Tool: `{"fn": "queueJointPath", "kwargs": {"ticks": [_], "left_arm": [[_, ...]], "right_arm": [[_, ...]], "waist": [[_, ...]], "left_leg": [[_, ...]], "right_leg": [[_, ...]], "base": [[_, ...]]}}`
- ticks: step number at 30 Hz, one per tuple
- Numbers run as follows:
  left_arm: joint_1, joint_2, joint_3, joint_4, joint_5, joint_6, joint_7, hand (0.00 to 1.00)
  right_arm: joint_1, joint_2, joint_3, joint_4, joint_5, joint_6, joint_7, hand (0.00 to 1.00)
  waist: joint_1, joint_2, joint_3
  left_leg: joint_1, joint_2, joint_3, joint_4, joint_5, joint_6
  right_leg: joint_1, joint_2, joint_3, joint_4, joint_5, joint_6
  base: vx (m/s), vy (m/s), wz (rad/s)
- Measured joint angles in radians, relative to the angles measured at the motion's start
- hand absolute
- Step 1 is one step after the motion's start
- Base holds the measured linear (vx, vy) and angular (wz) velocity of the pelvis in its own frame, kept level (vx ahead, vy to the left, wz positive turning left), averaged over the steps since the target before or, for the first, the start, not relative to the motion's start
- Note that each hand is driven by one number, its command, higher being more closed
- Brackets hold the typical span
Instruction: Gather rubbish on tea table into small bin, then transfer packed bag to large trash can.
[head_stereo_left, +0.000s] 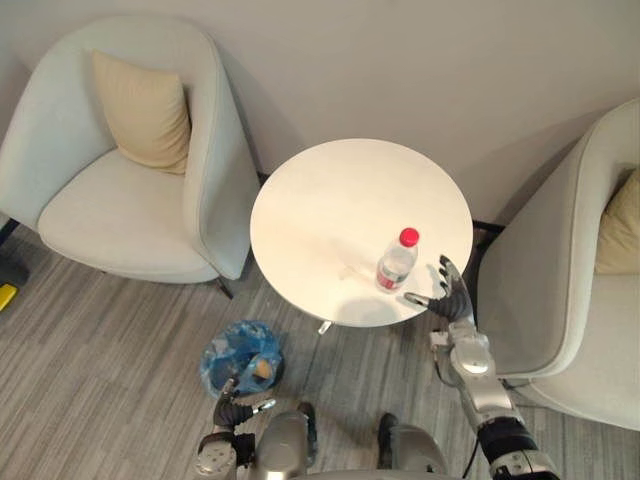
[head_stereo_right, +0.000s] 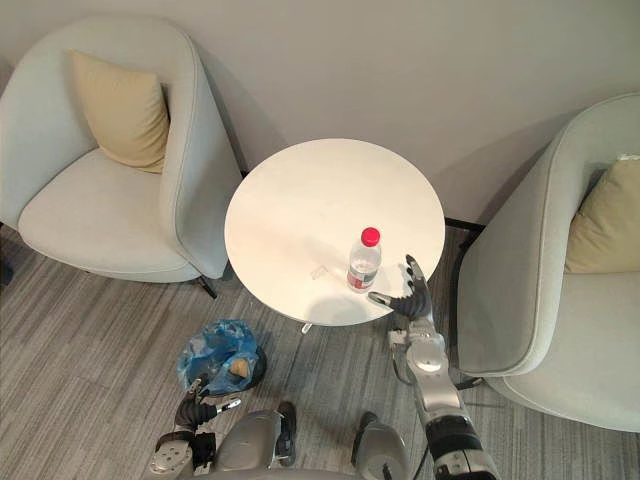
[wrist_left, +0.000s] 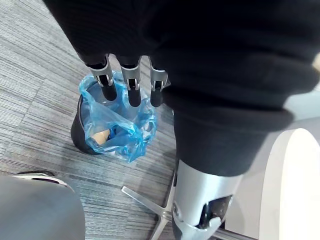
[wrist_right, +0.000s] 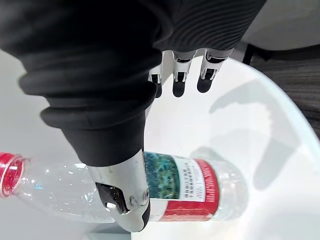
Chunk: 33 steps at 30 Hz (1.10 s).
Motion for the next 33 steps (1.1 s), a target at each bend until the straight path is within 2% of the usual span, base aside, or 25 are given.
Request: {"fn": "queueJointPath", "kwargs": {"ticks": [4,6,9,10,16,22,27,30,33], "left_arm": [[-0.003,0.001,-0.007,0.010,-0.001,-0.008,0.000,0.00],[-0.012,0.001,-0.011,0.017,-0.002,-0.011,0.000,0.00],[-0.011,-0.001,-0.025,0.015,-0.008,-0.020,-0.001,0.00],[-0.011,-0.001,-0.030,0.014,-0.016,-0.021,0.000,0.00],[-0.011,0.005,-0.055,0.013,-0.042,-0.027,0.000,0.00],[-0.011,0.005,-0.054,0.014,-0.050,-0.026,0.001,0.00],[-0.011,0.005,-0.054,0.014,-0.049,-0.026,0.003,0.00],[-0.011,0.005,-0.055,0.016,-0.049,-0.027,0.003,0.00],[-0.011,0.012,-0.055,0.013,-0.048,-0.028,0.003,0.00]], "right_arm": [[-0.060,0.003,0.021,0.063,0.023,0.001,0.000,0.00],[-0.093,0.003,0.035,0.100,0.031,0.002,0.000,0.00],[-0.185,0.007,0.038,0.156,0.032,0.002,-0.012,0.00],[-0.231,0.005,0.034,0.186,0.037,0.003,-0.030,1.00],[-0.487,-0.059,0.018,0.327,0.110,0.009,-0.073,1.00],[-0.515,-0.066,0.021,0.324,0.151,0.017,-0.079,1.00],[-0.428,-0.064,0.040,0.100,0.158,0.013,-0.091,1.00],[-0.307,-0.038,0.057,-0.071,0.135,0.000,-0.087,1.00],[-0.211,-0.024,0.107,-0.180,0.090,-0.022,-0.070,1.00]], "waist": [[0.005,0.001,0.000],[0.023,0.005,0.002],[0.029,0.037,0.021],[0.041,0.048,0.028],[0.082,0.074,0.098],[0.099,0.074,0.117],[0.092,0.073,0.117],[0.074,0.069,0.116],[0.060,0.051,0.105]], "left_leg": [[0.004,-0.010,-0.019,-0.030,0.011,-0.008],[0.004,-0.021,-0.024,-0.049,0.032,-0.012],[-0.016,-0.029,-0.049,-0.078,0.060,-0.008],[-0.030,-0.033,-0.058,-0.083,0.069,-0.006],[-0.090,-0.052,-0.090,-0.103,0.113,0.003],[-0.105,-0.059,-0.098,-0.129,0.134,0.007],[-0.102,-0.065,-0.122,-0.127,0.139,0.010],[-0.067,-0.077,-0.165,-0.139,0.140,0.009],[-0.048,-0.105,-0.235,-0.205,0.190,-0.002]], "right_leg": [[0.024,-0.002,-0.022,-0.050,0.017,0.003],[0.025,-0.011,-0.025,-0.063,0.025,0.007],[0.019,-0.013,-0.051,-0.093,0.062,-0.001],[0.009,-0.014,-0.056,-0.096,0.070,-0.002],[-0.039,-0.027,-0.092,-0.092,0.078,-0.005],[-0.061,-0.027,-0.097,-0.092,0.088,-0.007],[-0.047,-0.027,-0.110,-0.093,0.087,-0.006],[0.008,-0.034,-0.152,-0.096,0.070,-0.001],[0.034,-0.053,-0.226,-0.098,0.046,0.003]], "base": [[0.07,0.000,0.16],[0.03,0.020,0.13],[-0.03,0.028,0.27],[-0.09,0.030,0.22],[-0.12,0.007,0.22],[-0.07,0.002,0.06],[0.02,-0.018,0.12],[0.05,-0.043,0.47],[0.03,-0.077,0.78]]}}
